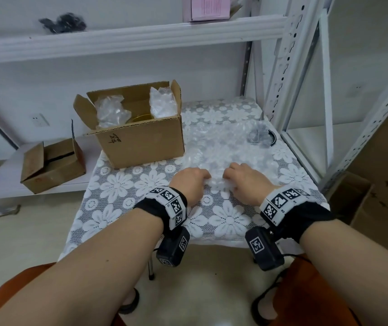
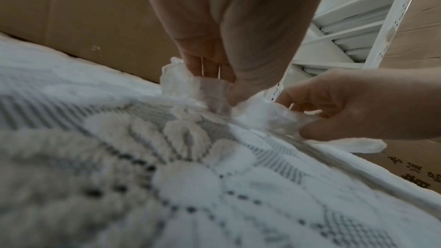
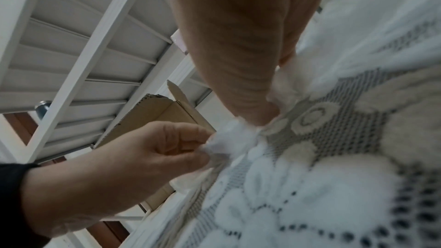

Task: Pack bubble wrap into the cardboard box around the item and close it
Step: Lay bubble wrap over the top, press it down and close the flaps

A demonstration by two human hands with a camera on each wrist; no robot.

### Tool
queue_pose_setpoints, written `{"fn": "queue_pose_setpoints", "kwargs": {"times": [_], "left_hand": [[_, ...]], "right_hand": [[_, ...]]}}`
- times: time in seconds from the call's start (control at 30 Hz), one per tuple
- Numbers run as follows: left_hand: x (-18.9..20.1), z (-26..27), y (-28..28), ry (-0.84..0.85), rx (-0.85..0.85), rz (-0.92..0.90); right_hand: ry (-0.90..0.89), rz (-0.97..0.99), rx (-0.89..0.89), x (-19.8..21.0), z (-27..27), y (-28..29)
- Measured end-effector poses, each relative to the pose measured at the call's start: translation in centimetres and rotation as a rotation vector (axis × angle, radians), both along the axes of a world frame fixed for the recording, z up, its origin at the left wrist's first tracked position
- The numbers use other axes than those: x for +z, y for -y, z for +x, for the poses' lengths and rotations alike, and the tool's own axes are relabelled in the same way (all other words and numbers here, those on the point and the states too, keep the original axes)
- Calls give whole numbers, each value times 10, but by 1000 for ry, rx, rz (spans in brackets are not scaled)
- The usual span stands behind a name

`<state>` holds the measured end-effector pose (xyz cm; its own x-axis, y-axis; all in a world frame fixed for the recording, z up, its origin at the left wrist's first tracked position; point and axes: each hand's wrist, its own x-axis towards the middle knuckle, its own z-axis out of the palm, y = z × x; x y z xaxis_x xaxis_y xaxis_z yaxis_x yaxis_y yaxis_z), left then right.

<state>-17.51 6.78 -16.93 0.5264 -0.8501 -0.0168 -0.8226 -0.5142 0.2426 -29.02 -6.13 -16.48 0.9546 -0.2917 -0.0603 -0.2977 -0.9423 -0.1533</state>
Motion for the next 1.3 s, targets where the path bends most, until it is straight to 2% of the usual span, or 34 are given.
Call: {"fn": "queue_pose_setpoints", "kwargs": {"times": [0.13, 0.4, 0.67, 0.77, 0.9, 0.97, 1.1, 1.3], "left_hand": [[5, 1, 0, -31, 23, 6], [11, 1, -2, -50, -24, 127], [20, 6, -1, -110, -70, 256], [21, 5, -3, -102, -58, 171], [25, 1, -4, 159, -98, -70], [28, -2, -1, 95, -145, -147], [27, -11, 1, -41, -162, -104], [18, -12, -3, -15, -187, -6]], "right_hand": [[51, 83, -69, 3, -1, 1], [-86, 103, -130, 21, 6, -4], [-205, 325, -174, 24, 11, -3], [-209, 348, -186, 22, 11, -4], [-210, 347, -188, 19, 13, -3], [-210, 338, -190, 20, 13, -2], [-202, 340, -204, 21, 12, 1], [-217, 378, -233, 18, 15, 5]]}}
